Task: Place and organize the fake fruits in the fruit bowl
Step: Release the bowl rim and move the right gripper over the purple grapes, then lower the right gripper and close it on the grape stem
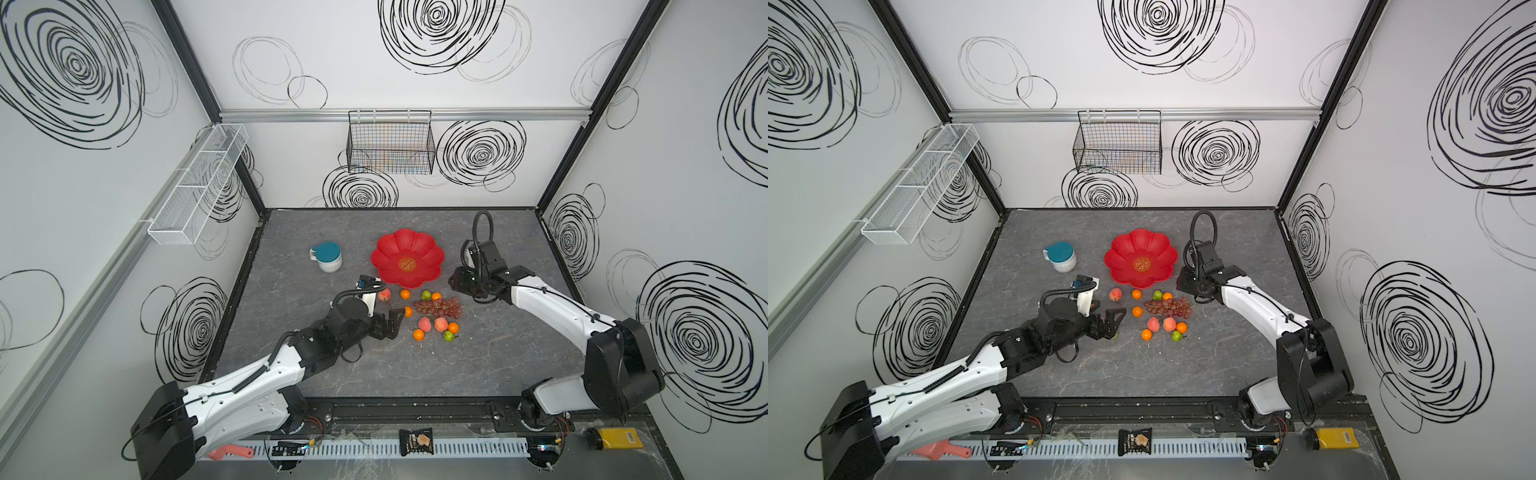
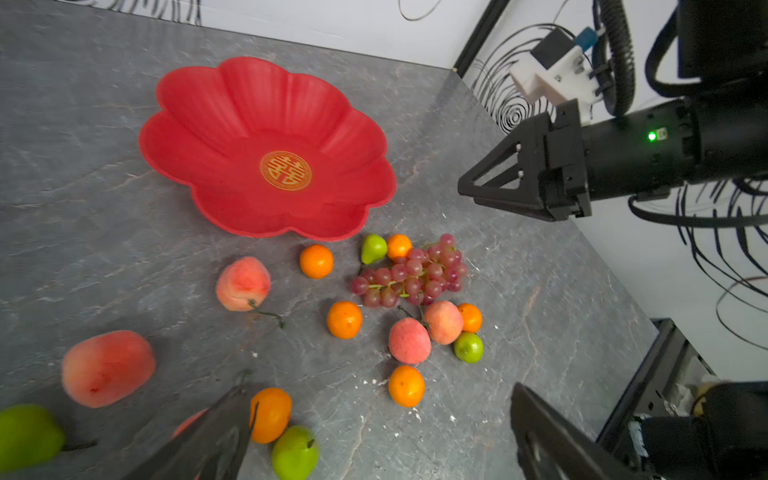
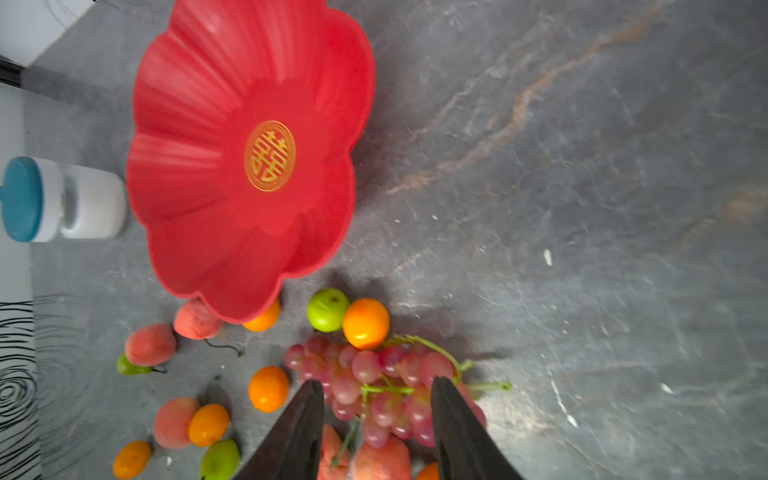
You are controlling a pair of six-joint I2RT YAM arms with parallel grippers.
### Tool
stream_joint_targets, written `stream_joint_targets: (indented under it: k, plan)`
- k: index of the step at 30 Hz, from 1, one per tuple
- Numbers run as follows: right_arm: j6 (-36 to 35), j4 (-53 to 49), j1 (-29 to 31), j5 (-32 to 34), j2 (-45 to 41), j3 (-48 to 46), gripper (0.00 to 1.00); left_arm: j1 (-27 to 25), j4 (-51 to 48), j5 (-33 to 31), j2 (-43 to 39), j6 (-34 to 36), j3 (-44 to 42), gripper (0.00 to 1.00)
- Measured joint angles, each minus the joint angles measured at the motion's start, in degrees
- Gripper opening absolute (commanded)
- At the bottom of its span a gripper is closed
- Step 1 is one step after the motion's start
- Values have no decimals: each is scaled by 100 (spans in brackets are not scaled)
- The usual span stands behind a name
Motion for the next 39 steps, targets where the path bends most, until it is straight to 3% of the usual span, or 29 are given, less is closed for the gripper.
stream_joint_targets:
  k: [4, 8, 12, 21, 39]
  plan:
    - [-20, -26, -516, -245, -157, -420, 39, -448, 105, -48, 627, 0, 136, 100]
    - [101, 164, -1239, -756, -208, -979, 34, -789, 107, -81, 1325, 111, 649, 99]
    - [330, 382, -1598, -1270, -197, -1303, 31, -1003, 164, -109, 1834, 247, 1202, 99]
    - [811, 1174, -1676, -1794, 114, -1419, 30, -1209, 229, -173, 2365, 372, 1650, 99]
    - [1169, 1759, -1668, -2070, 704, -1526, 32, -1268, 234, -221, 2415, 382, 1650, 100]
